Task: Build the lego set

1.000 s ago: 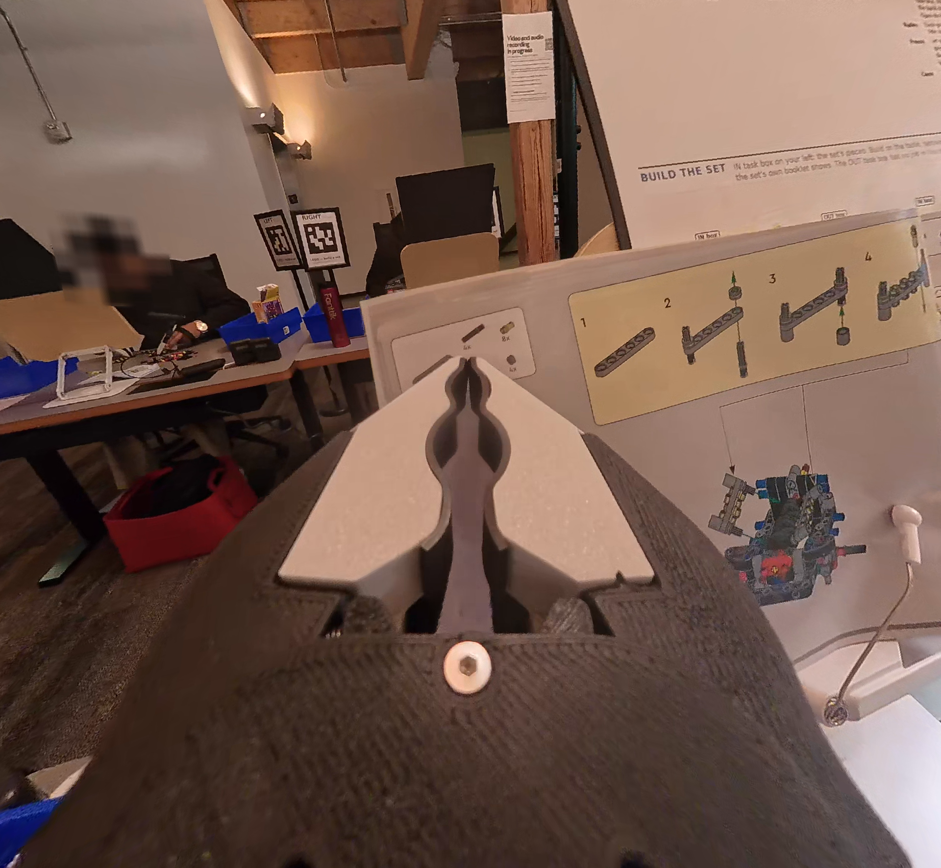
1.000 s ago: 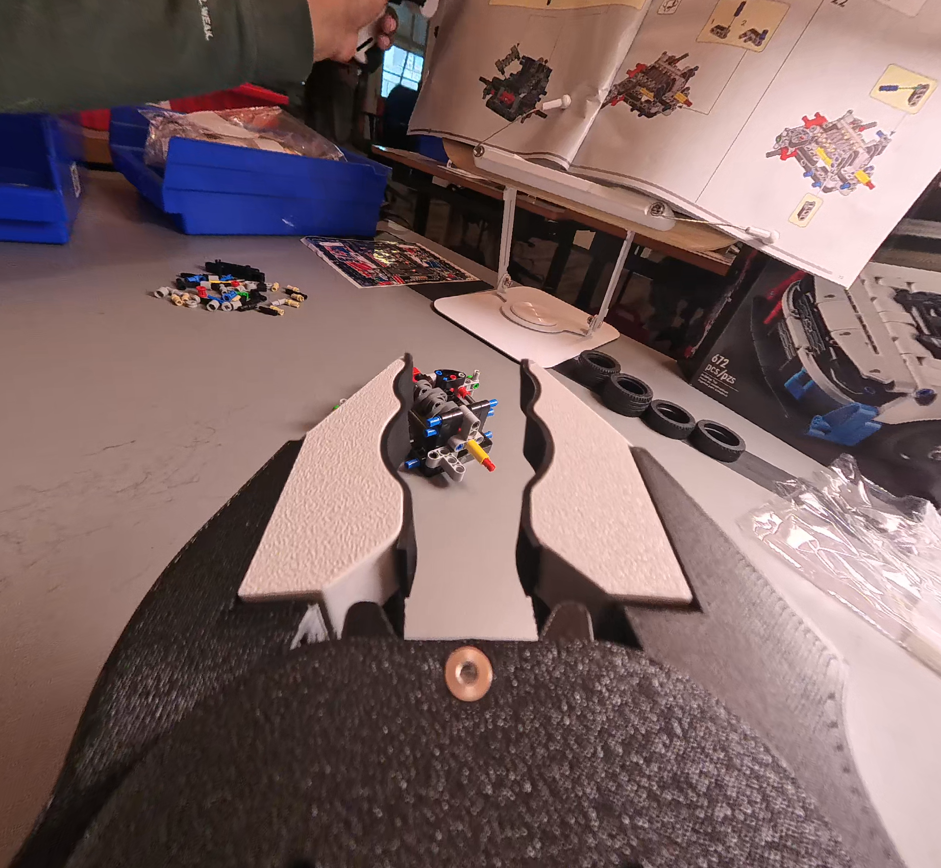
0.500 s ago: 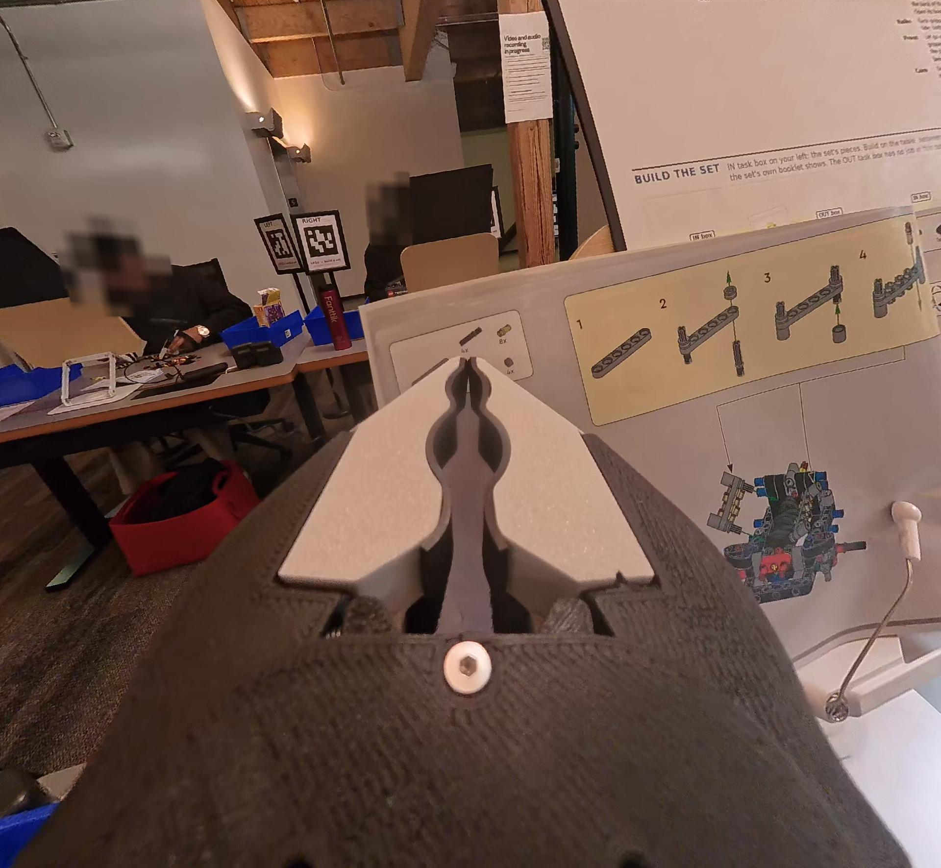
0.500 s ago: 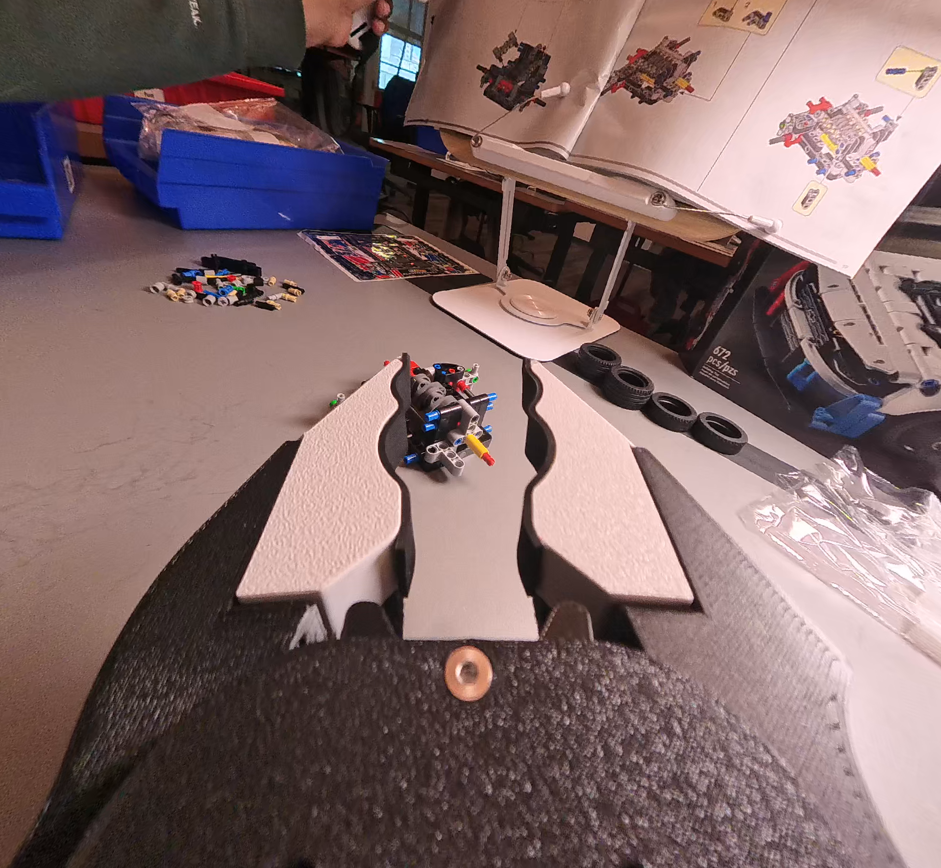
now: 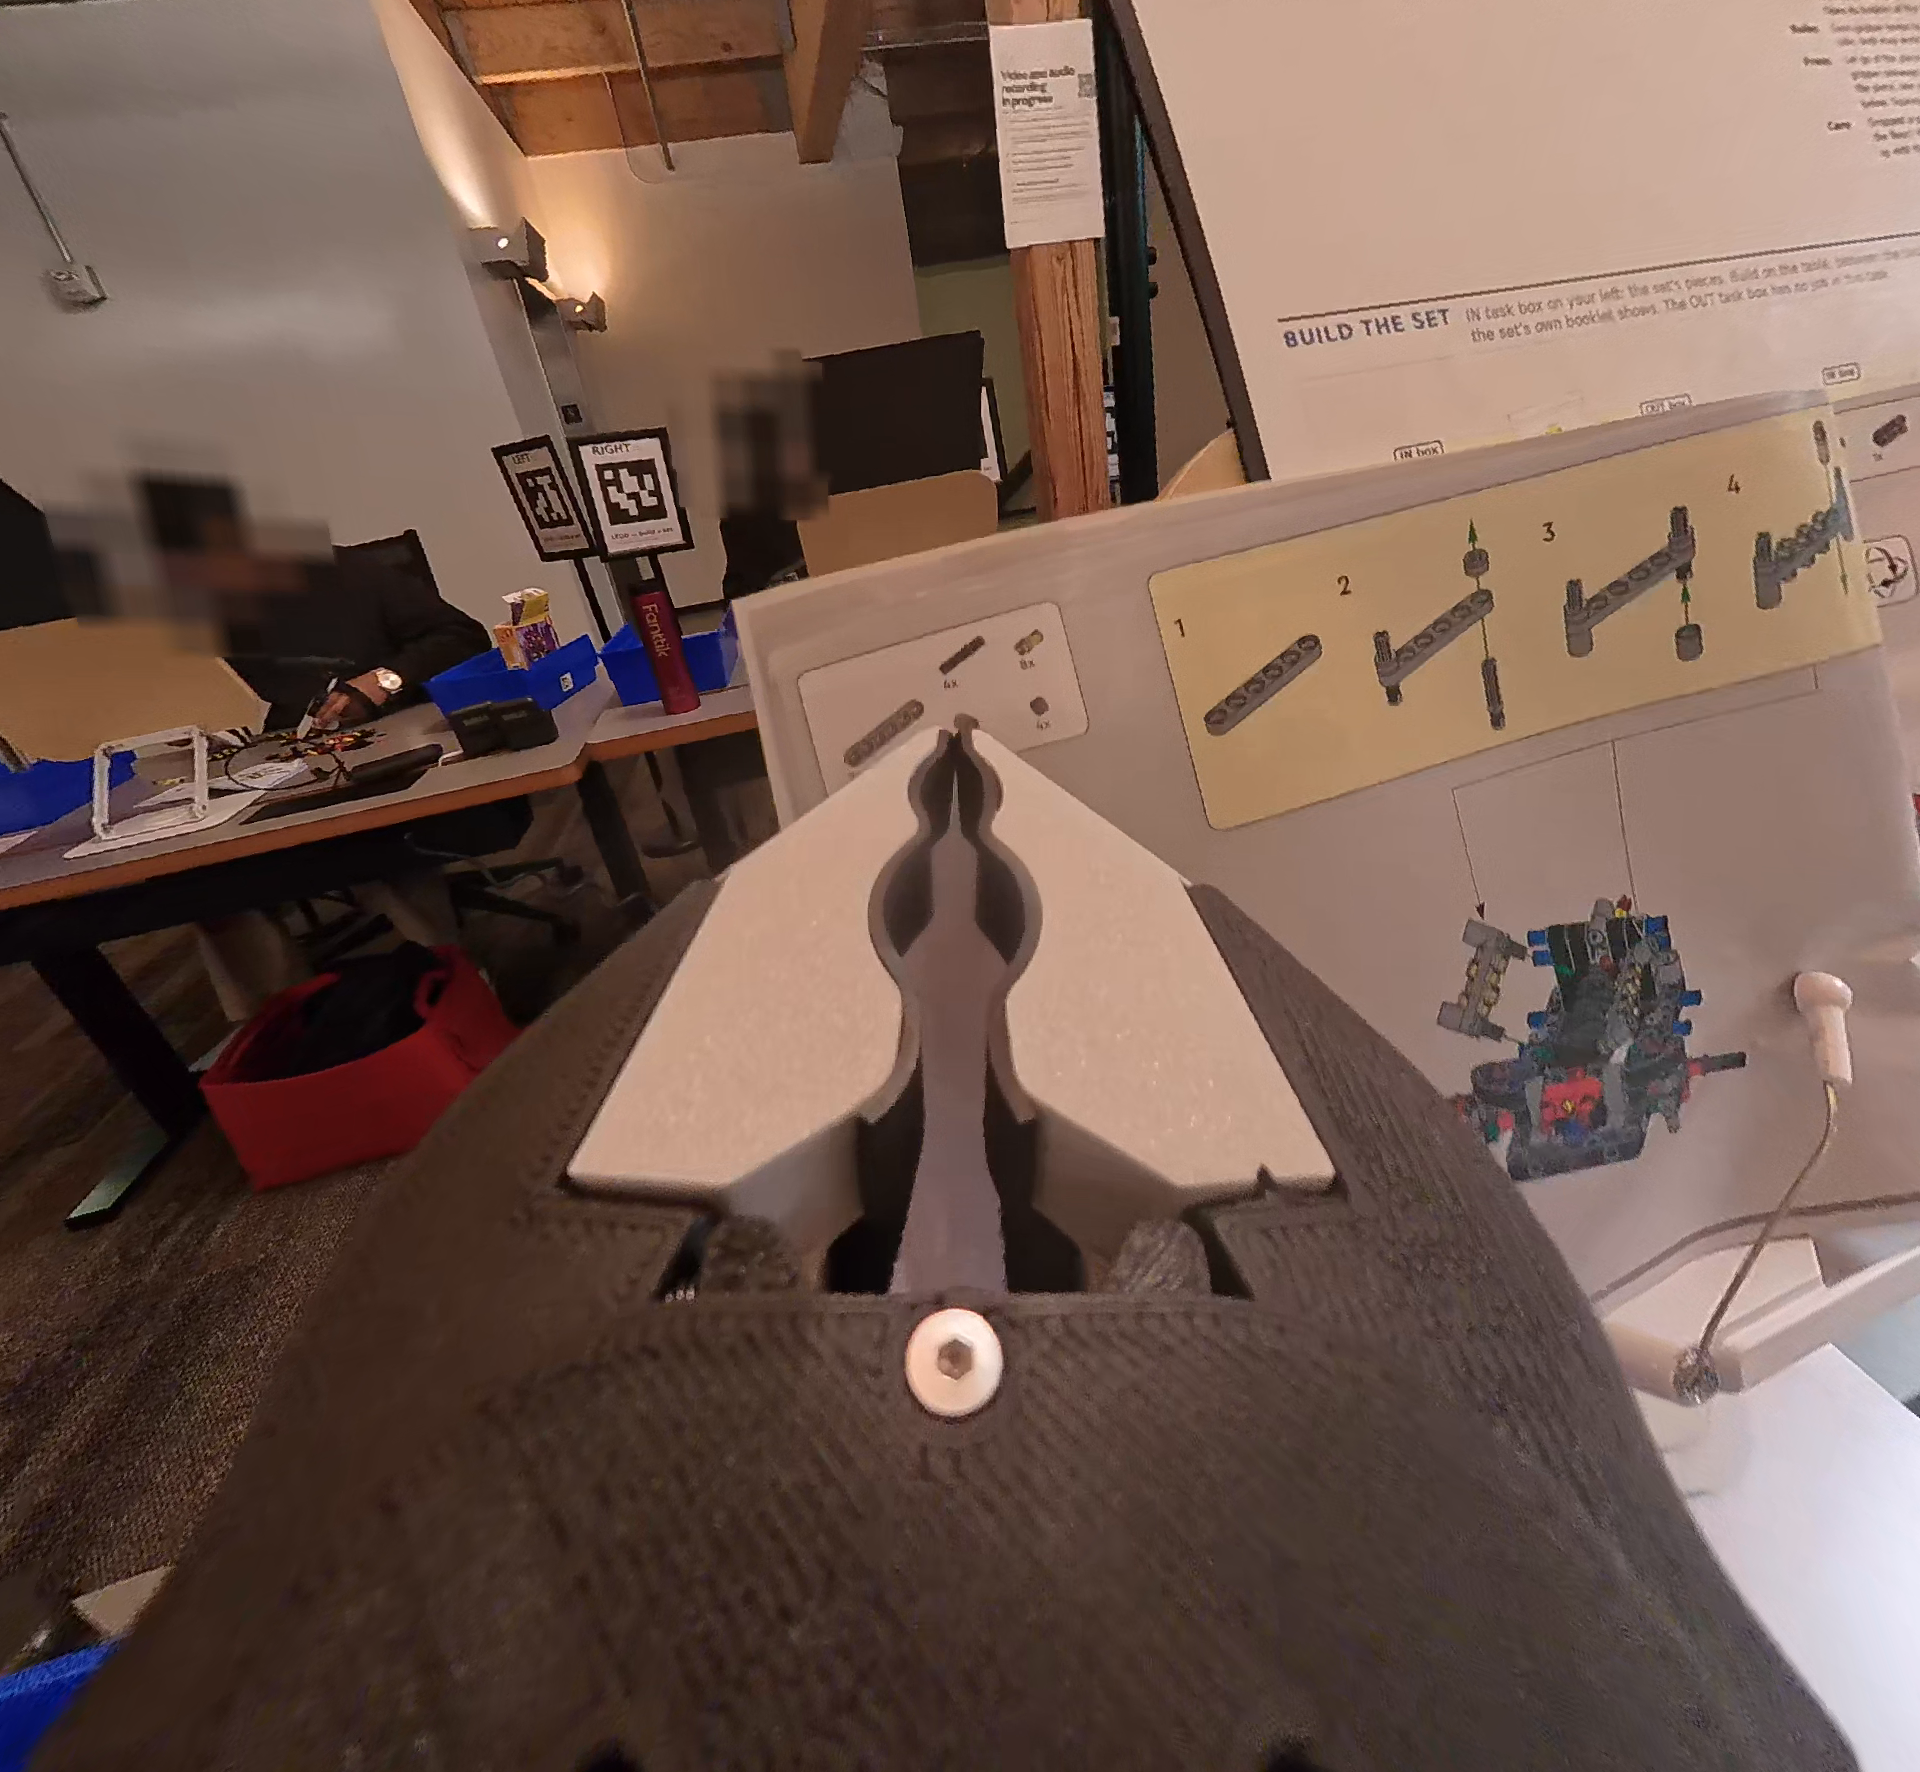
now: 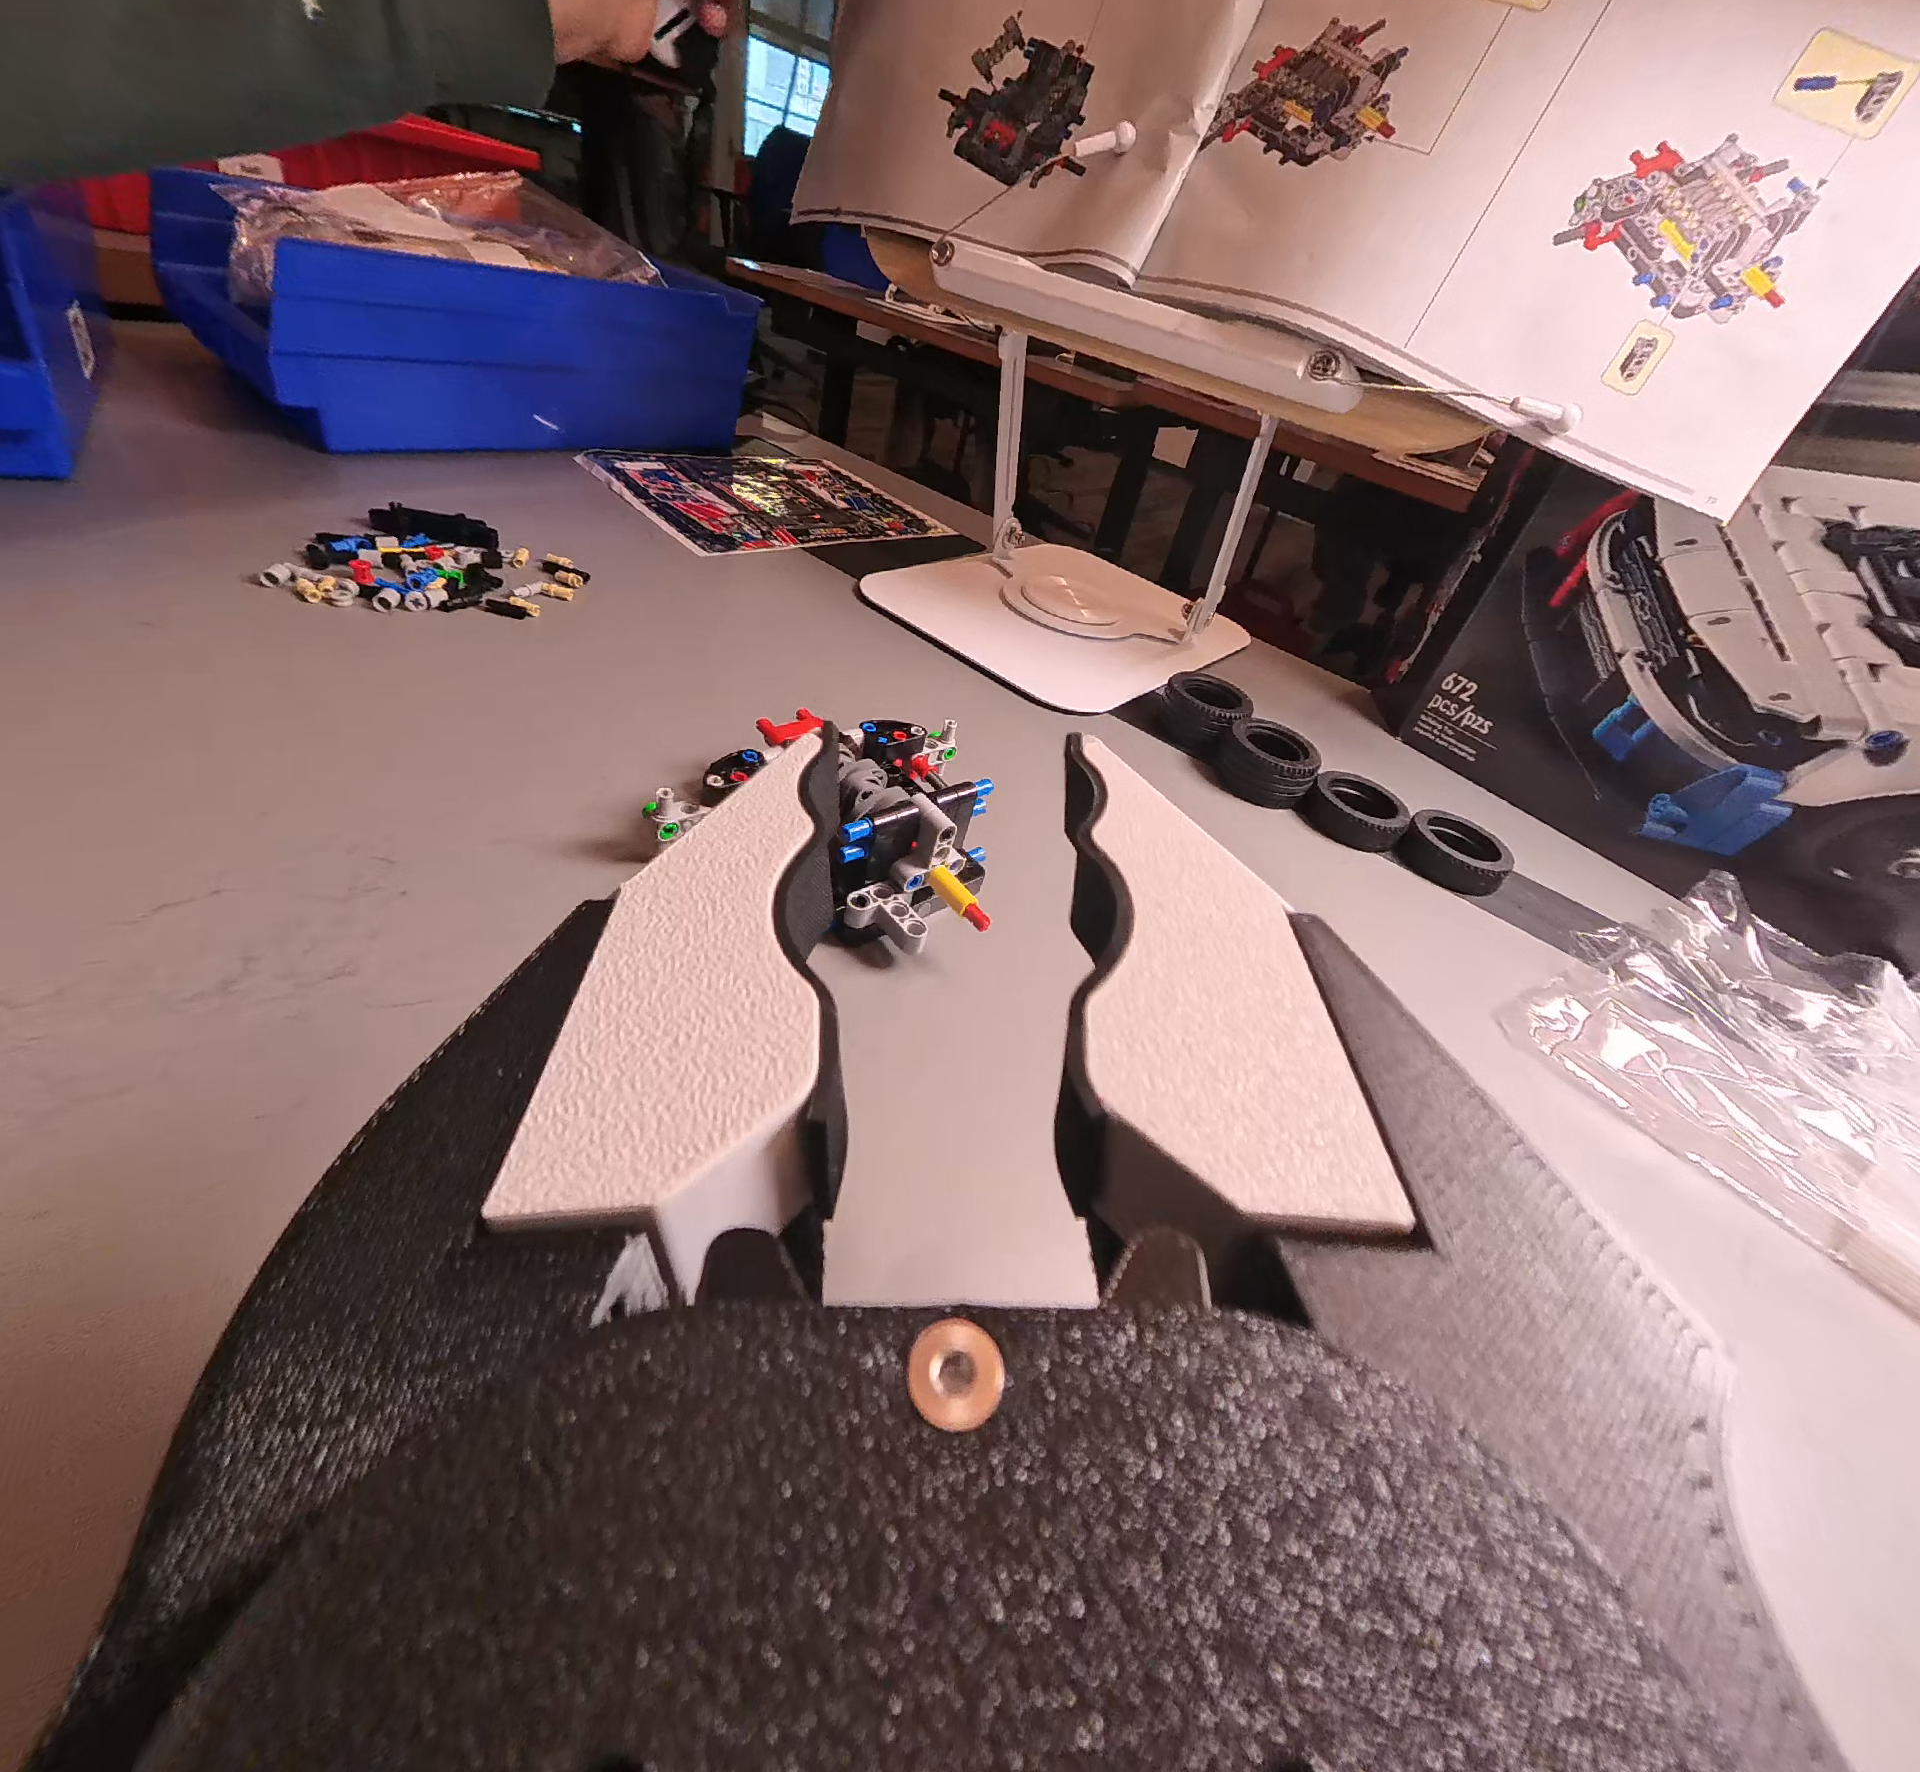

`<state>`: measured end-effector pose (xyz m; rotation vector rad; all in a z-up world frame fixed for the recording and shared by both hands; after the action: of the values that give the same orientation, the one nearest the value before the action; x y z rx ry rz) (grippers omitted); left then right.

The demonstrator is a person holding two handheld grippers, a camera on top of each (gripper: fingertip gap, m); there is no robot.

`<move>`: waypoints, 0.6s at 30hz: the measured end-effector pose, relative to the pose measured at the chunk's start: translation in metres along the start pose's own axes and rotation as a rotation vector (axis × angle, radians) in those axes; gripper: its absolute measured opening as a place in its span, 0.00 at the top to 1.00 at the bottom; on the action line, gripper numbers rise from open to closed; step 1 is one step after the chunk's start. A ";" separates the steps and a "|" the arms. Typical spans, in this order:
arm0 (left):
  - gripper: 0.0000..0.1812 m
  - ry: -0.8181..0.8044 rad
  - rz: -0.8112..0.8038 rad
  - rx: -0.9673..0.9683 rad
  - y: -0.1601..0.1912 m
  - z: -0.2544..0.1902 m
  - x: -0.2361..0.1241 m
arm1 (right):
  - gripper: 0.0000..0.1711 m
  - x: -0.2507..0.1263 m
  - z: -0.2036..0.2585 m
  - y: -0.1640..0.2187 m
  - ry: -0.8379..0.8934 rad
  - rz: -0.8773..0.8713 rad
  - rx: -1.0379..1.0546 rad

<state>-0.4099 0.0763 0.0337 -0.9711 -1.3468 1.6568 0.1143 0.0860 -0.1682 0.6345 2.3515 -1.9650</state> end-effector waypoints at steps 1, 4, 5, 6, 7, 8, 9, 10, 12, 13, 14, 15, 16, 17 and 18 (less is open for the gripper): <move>1.00 0.014 0.005 0.010 0.001 0.000 -0.002 | 0.76 0.000 0.000 0.000 0.003 0.002 0.002; 1.00 0.091 0.038 0.077 0.006 -0.006 -0.014 | 0.76 0.000 -0.001 0.001 0.007 0.003 0.006; 1.00 0.118 0.053 0.105 0.009 -0.009 -0.020 | 0.76 0.000 -0.001 0.001 0.006 0.003 0.008; 1.00 0.150 0.067 0.129 0.011 -0.011 -0.027 | 0.77 0.001 -0.001 0.001 0.005 0.003 0.009; 1.00 0.182 0.082 0.151 0.014 -0.014 -0.034 | 0.77 0.001 -0.001 0.001 0.003 0.004 0.010; 1.00 0.217 0.098 0.172 0.018 -0.018 -0.043 | 0.77 0.001 0.000 0.001 0.002 0.005 0.010; 1.00 0.251 0.116 0.193 0.022 -0.021 -0.051 | 0.77 0.002 0.000 0.001 0.000 0.006 0.010; 1.00 0.283 0.135 0.213 0.027 -0.024 -0.060 | 0.77 0.002 0.001 0.001 -0.003 0.006 0.012; 0.98 0.350 0.169 0.249 0.037 -0.031 -0.080 | 0.77 0.003 0.002 0.001 -0.009 0.007 0.015; 0.97 0.382 0.185 0.267 0.042 -0.034 -0.091 | 0.77 0.003 0.004 0.001 -0.013 0.007 0.016; 0.96 0.409 0.203 0.285 0.047 -0.037 -0.101 | 0.77 0.003 0.006 0.001 -0.017 0.009 0.010; 0.93 0.430 0.220 0.300 0.052 -0.039 -0.113 | 0.77 0.003 0.007 0.001 -0.015 0.008 -0.002; 0.91 0.444 0.232 0.311 0.056 -0.040 -0.124 | 0.76 0.003 0.008 0.001 -0.011 0.006 -0.012; 0.90 0.458 0.243 0.315 0.059 -0.041 -0.136 | 0.75 0.003 0.009 0.000 -0.005 0.003 -0.019; 0.88 0.474 0.254 0.312 0.061 -0.041 -0.148 | 0.74 0.002 0.010 -0.001 0.001 -0.003 -0.025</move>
<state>-0.3181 -0.0503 -0.0199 -1.2786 -0.6515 1.6195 0.1092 0.0772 -0.1695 0.6306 2.3751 -1.9336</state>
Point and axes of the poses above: each gripper's, where its closed fingertips meet, x out along the fingers, y out of its underside, z = x × y across the jaws, the point moved 9 cm from there along -x, back along the fingers, and after that the axes turned 13 degrees about z, right-handed, at the moved point
